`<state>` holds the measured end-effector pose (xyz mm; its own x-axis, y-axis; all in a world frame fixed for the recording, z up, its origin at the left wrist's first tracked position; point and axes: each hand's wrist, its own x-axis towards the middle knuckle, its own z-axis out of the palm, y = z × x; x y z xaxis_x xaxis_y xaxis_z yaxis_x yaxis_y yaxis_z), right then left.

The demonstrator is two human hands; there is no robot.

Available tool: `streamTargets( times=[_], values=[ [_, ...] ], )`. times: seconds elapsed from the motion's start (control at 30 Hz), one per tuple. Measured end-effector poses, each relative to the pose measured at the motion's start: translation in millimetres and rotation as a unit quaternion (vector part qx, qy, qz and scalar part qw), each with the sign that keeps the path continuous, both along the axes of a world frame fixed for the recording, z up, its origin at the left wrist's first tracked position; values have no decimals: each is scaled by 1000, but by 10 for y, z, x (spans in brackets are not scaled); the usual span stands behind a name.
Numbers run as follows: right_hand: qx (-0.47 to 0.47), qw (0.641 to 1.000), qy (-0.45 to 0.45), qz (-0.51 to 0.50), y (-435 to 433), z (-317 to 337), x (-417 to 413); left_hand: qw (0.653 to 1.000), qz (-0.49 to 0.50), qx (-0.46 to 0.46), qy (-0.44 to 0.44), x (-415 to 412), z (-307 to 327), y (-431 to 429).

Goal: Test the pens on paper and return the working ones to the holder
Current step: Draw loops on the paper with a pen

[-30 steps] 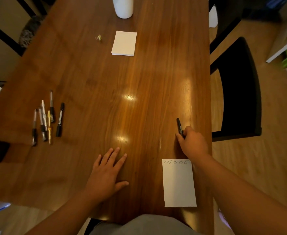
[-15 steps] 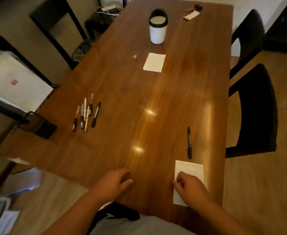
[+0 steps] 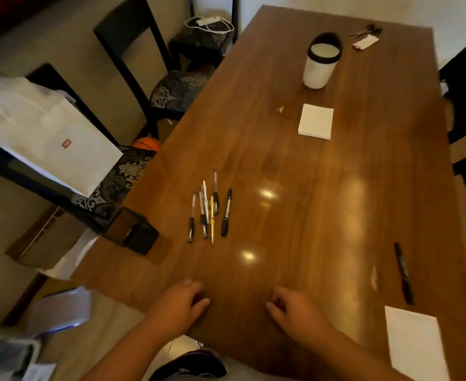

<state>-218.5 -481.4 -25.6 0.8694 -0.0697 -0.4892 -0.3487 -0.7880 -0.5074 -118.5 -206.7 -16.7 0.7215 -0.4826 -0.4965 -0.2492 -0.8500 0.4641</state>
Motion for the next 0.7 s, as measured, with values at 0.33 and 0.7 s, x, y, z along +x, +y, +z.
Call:
streamTargets(
  times=[0.33, 0.7],
  values=[
    [-13, 996, 13, -91, 822, 200, 1341, 981, -152, 9, -120, 810, -180, 367],
    [-96, 988, 36, -117, 1139, 326, 2094, 971, -194, -5, -142, 871, -313, 499]
  ],
)
